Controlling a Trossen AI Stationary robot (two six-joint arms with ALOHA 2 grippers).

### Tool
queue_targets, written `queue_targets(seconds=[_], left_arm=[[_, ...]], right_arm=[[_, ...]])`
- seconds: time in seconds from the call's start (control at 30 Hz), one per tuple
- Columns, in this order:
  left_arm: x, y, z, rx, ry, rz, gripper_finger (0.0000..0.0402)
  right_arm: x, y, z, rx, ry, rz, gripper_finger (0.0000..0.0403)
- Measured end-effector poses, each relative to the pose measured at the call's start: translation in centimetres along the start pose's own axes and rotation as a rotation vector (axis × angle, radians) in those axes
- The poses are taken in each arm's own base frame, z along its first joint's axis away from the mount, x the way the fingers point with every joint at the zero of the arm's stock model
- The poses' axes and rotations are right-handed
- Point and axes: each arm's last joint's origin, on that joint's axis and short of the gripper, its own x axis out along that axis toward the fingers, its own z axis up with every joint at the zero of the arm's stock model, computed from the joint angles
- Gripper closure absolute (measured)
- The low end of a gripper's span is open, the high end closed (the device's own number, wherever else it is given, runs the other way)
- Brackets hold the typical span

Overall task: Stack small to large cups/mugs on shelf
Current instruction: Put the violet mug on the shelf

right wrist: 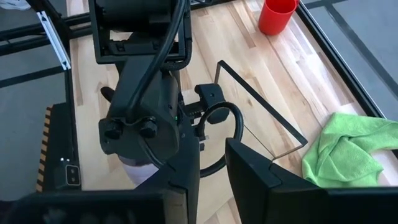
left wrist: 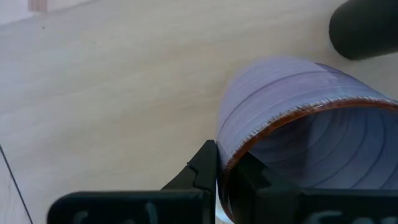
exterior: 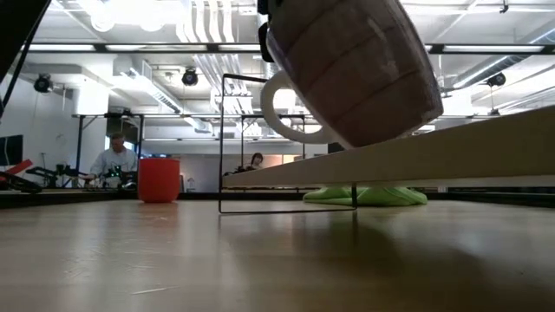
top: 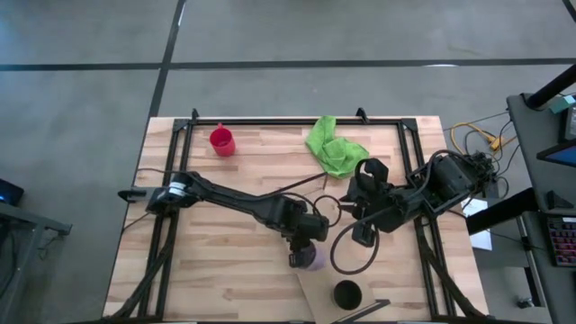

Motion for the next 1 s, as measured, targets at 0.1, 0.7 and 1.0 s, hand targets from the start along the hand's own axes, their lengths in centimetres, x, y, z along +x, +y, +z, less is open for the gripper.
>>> queue_targets(seconds=[0.1,0.7,1.0], left_arm=[[0.0,-0.1,0.1,0.0,-0.011,-0.005,0.0401],[0.0,-0.1,0.1,0.001,-0.015,-0.01,0.0391],[0.0,-0.3,0.1,0.0,-0.002,-0.054,0.039]], right_arm=[[0.0,0.0,0.0,0.001,0.004,0.006,0.033],[1.2,4.7,-5.0,0.199,0.194,0.047,0.035],[5.0,6.0,-7.5,0.324,0.245,-0.058,0.035]])
